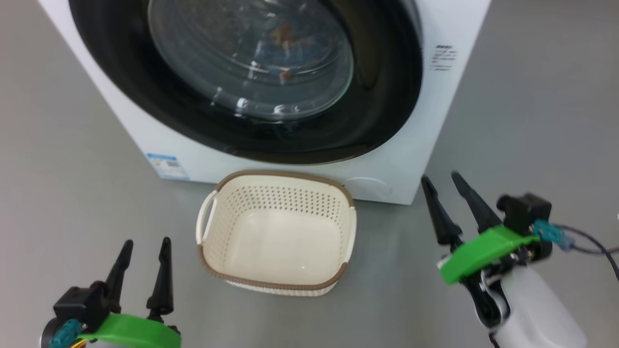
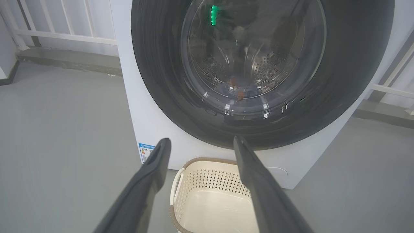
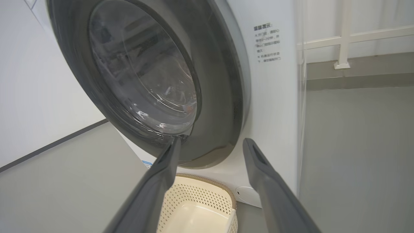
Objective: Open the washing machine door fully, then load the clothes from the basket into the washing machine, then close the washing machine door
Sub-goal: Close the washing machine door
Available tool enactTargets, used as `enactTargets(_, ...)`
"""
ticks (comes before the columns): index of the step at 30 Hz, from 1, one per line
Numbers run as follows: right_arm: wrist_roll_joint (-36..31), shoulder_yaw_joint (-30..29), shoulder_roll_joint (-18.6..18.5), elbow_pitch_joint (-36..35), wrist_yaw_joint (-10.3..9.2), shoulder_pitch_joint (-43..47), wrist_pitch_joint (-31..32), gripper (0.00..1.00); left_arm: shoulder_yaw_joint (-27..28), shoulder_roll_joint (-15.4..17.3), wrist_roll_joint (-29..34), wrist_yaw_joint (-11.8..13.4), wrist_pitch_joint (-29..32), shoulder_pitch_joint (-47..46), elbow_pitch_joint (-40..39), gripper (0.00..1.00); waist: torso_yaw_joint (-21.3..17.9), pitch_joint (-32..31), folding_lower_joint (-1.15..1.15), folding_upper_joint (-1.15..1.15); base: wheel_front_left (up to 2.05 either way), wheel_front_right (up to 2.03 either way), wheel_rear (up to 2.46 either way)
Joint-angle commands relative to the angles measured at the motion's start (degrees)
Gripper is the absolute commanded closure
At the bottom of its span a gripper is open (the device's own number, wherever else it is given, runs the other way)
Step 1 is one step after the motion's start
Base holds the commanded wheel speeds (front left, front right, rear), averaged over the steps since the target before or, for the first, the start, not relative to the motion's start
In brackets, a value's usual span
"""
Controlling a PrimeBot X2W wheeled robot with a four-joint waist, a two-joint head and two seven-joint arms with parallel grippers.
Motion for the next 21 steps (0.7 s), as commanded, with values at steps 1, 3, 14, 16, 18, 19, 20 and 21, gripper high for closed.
enactTargets(1,-0.11,0.68,0.68,-1.56,-0.11,1.08,-0.27,0.00,1.91,1.70,-0.36,-0.15,-0.37,-0.06,-1.03,0.00,-2.28,-2.20,0.00,0.00,0.00,0.00,0.00)
enactTargets(3,-0.49,-0.31,0.75,-1.81,-0.11,3.21,-0.27,0.00,1.81,2.22,-0.46,-0.15,-0.37,0.40,-0.95,0.00,-3.19,-2.93,0.00,0.00,0.00,0.00,0.00)
enactTargets(14,-1.52,-3.91,-0.33,-3.24,-0.11,13.35,-0.27,0.00,3.08,3.59,0.67,-0.15,-0.37,4.61,0.00,0.00,-8.97,-6.92,0.00,0.00,0.00,0.00,0.00)
enactTargets(16,-1.61,-4.18,-0.65,-3.55,-0.11,14.01,-0.27,0.00,3.77,3.56,0.93,-0.15,-0.37,5.18,0.05,0.00,-9.96,-7.30,0.00,0.00,0.00,0.00,0.00)
enactTargets(18,-1.67,-4.60,-1.03,-3.81,-0.11,14.56,-0.27,0.00,4.42,3.48,1.19,-0.15,-0.37,5.98,0.07,0.00,-10.95,-7.78,0.00,0.00,0.00,0.00,0.00)
enactTargets(19,-1.72,-4.80,-1.24,-4.01,-0.11,14.79,-0.27,0.00,4.69,3.50,1.38,-0.15,-0.37,6.37,0.06,0.00,-11.35,-7.97,0.00,0.00,0.00,0.00,0.00)
enactTargets(20,-1.78,-4.97,-1.42,-4.23,-0.11,15.01,-0.27,0.00,5.04,3.52,1.68,-0.15,-0.37,6.74,-0.01,0.00,-11.75,-8.13,0.00,0.00,0.00,0.00,0.00)
enactTargets(21,-1.80,-5.20,-1.58,-4.44,-0.11,15.23,-0.27,0.00,5.45,3.48,1.97,-0.15,-0.37,7.09,-0.11,0.00,-12.10,-8.28,0.00,0.00,0.00,0.00,0.00)
